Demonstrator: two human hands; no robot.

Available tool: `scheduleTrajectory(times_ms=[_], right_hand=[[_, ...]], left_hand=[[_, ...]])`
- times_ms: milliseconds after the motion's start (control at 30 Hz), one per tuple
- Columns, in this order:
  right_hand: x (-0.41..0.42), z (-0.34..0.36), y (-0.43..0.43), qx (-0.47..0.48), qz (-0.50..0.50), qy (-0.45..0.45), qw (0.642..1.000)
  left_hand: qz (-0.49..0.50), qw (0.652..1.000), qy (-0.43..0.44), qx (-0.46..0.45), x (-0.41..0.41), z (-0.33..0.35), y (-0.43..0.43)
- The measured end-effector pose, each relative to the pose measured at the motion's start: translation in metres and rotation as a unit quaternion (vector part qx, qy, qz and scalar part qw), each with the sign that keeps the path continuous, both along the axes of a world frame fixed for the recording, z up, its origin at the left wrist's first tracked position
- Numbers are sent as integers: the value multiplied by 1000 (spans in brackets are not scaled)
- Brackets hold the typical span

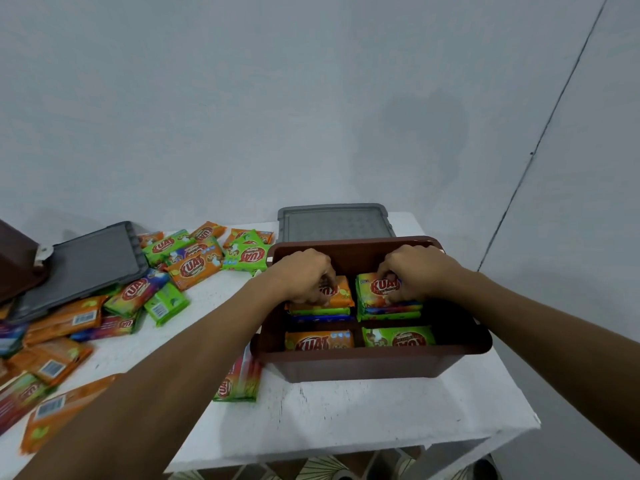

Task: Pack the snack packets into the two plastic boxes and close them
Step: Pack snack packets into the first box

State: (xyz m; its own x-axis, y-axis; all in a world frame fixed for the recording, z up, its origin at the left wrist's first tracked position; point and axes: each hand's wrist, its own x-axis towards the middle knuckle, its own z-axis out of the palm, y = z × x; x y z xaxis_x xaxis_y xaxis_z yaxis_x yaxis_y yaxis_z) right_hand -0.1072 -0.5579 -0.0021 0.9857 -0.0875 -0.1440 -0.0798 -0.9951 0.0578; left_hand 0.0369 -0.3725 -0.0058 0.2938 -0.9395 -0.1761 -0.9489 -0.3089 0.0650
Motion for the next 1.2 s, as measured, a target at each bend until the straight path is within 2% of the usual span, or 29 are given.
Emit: scheduleTrajectory(times_ms=[167, 333, 400, 467, 533, 600, 667, 833, 933, 1067, 1200], right_hand=[[0, -1, 1, -3, -21, 0, 1000], [2, 5, 12, -44, -27, 17, 999], [5, 10, 17, -8, -34, 27, 999], [9, 15, 22, 84, -45, 21, 995], [14, 20, 32, 171, -39, -4, 984], [20, 27, 51, 240, -28, -33, 970], [28, 33, 75, 277, -10, -69, 958], [57, 42, 148, 276, 36, -140, 950], [70, 44, 200, 222, 81, -146, 961], [84, 30, 259, 114, 103, -73, 985], [84, 11, 285, 80, 39, 14, 996]], left_hand=[[39, 998, 43, -14, 0, -2, -1], [11, 999, 24, 19, -1, 6, -4], [2, 999, 38, 21, 5, 13, 3], [9, 996, 89, -20, 15, 19, 19], [55, 972, 185, -135, 26, 24, 44], [110, 917, 287, -253, 34, 30, 73], [153, 879, 341, -295, 45, 29, 107], [210, 882, 357, -225, 73, 4, 204], [230, 893, 346, -173, 74, -14, 251], [188, 924, 326, -72, 62, -40, 285], [160, 955, 247, -36, 39, -56, 287]])
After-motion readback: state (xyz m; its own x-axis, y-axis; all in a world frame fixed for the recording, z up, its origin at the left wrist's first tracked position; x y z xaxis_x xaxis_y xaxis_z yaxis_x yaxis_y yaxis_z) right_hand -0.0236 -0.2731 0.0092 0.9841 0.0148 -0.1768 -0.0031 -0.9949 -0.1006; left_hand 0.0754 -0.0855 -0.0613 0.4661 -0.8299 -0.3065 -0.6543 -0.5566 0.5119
